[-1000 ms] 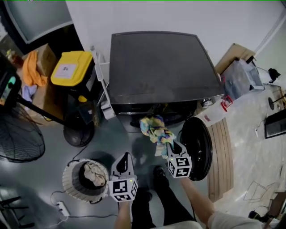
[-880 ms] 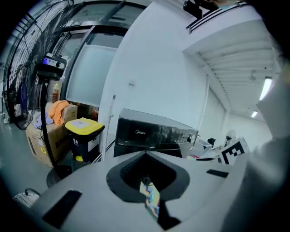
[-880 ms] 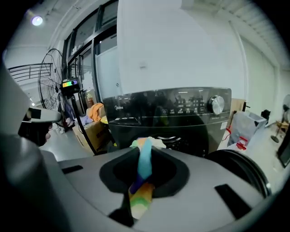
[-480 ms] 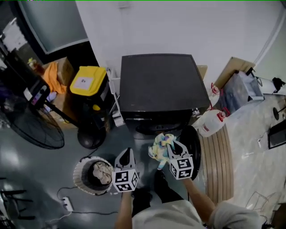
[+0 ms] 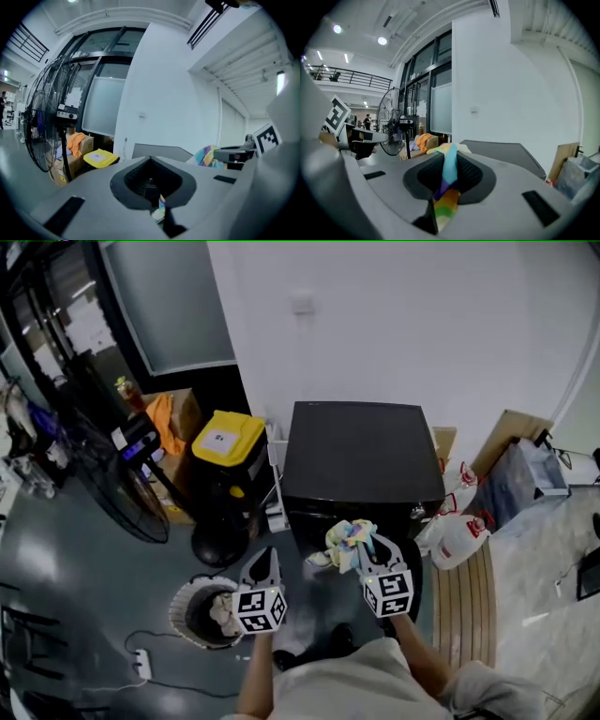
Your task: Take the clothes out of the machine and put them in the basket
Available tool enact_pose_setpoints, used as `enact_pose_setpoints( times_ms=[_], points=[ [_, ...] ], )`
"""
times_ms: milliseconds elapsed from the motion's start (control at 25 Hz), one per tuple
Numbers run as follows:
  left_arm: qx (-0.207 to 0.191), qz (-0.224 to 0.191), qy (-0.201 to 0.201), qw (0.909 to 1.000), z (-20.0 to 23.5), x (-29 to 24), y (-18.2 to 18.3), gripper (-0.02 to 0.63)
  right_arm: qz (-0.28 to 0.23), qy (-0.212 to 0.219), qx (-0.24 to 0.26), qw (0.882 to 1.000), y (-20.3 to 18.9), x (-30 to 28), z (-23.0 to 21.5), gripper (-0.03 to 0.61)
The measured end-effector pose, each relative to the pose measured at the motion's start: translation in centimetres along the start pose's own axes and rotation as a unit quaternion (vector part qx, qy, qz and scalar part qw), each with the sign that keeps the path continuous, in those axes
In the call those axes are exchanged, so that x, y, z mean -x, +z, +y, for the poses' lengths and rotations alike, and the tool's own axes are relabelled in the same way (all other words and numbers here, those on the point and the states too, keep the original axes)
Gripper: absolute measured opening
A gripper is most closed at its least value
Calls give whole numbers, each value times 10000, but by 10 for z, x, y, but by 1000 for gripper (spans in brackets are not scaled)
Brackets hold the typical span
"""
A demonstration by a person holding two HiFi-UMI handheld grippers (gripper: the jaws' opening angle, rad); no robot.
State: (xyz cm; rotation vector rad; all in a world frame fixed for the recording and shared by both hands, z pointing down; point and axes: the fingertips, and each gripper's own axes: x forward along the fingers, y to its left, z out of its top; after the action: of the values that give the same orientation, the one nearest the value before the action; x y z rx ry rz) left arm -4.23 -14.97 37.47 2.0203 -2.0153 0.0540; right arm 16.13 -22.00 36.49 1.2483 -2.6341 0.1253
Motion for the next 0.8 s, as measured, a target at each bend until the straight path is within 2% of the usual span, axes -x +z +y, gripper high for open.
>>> enact_pose_setpoints(
  times_ms=[120, 240, 400, 600, 800],
  points=[
    [-28, -142, 246, 9996, 15, 17, 11, 18, -153, 118, 44, 9998, 18, -10, 2, 72],
    [1, -109, 533, 9985, 33, 41, 8, 18, -160, 281, 66, 9995, 26, -17, 13, 72],
    [10, -147, 980, 9951, 64, 68, 11, 18, -240, 633, 136, 9976, 39, -37, 40, 72],
    [34, -223, 1632, 9863, 111, 117, 13, 18, -336, 1241, 264, 9914, 53, -61, 105, 72],
    [189, -313, 2422, 9695, 165, 182, 10, 18, -397, 2045, 441, 9771, 63, -82, 192, 72]
  ],
)
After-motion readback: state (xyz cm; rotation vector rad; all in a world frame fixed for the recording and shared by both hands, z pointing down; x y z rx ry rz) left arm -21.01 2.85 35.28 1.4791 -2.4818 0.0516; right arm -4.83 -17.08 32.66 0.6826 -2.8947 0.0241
